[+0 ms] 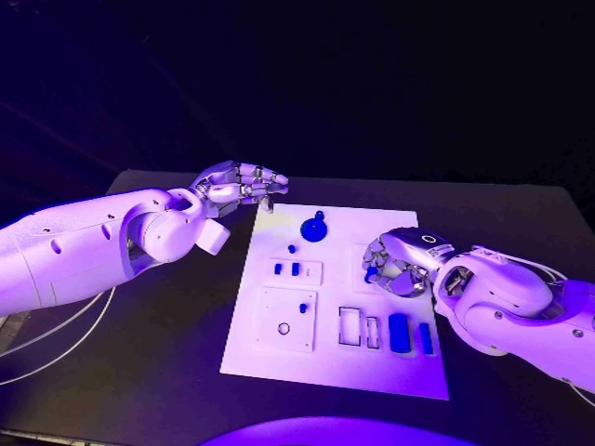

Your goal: Assemble the parts on the task board

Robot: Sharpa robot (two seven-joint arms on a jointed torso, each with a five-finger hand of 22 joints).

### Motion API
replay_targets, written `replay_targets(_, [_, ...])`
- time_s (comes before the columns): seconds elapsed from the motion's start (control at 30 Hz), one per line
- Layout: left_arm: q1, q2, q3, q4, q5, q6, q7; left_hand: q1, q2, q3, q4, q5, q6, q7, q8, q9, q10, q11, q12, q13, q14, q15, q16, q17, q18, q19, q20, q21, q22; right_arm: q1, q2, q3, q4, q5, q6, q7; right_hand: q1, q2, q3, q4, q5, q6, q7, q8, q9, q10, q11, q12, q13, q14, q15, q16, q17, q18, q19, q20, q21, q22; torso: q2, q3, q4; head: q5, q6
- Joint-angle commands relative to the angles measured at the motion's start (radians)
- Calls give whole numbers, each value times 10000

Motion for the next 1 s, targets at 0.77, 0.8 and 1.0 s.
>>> replay_targets(0.77, [0,243,6,-95,-15,238,50,26,31,-50,-48,-57,-91,-7,48,23,-71,-23,65,-12,-51,18,23,18,68,39,48,-73,-28,202,1238,77,1238,592,-556,693,77,126,83,-254,51,56,-33,226,465,172,-151,-222,-56,420,-76,46,-16,-133,34,-26,-67,1681,-2,10,23,202,98])
replay_targets(0.8, [0,257,6,-98,-15,243,51,26,31,-50,-48,-57,-91,-7,48,23,-71,-23,65,-12,-51,18,23,18,68,39,48,-73,-28,134,1389,72,1211,575,-548,734,78,130,89,-261,54,50,-29,226,468,170,-149,-230,-56,417,-75,38,-29,-129,26,-26,-93,1676,2,9,28,211,99])
replay_targets(1.0, [-2,322,5,-136,-15,267,57,26,31,-50,-48,-57,-91,-7,48,23,-71,-23,65,-12,-51,18,23,18,68,39,48,-73,-28,-303,2145,46,930,447,-463,907,82,147,118,-297,74,20,-9,222,484,167,-136,-268,-56,416,-66,37,-35,-126,18,-24,-117,1671,-8,2,13,364,48])
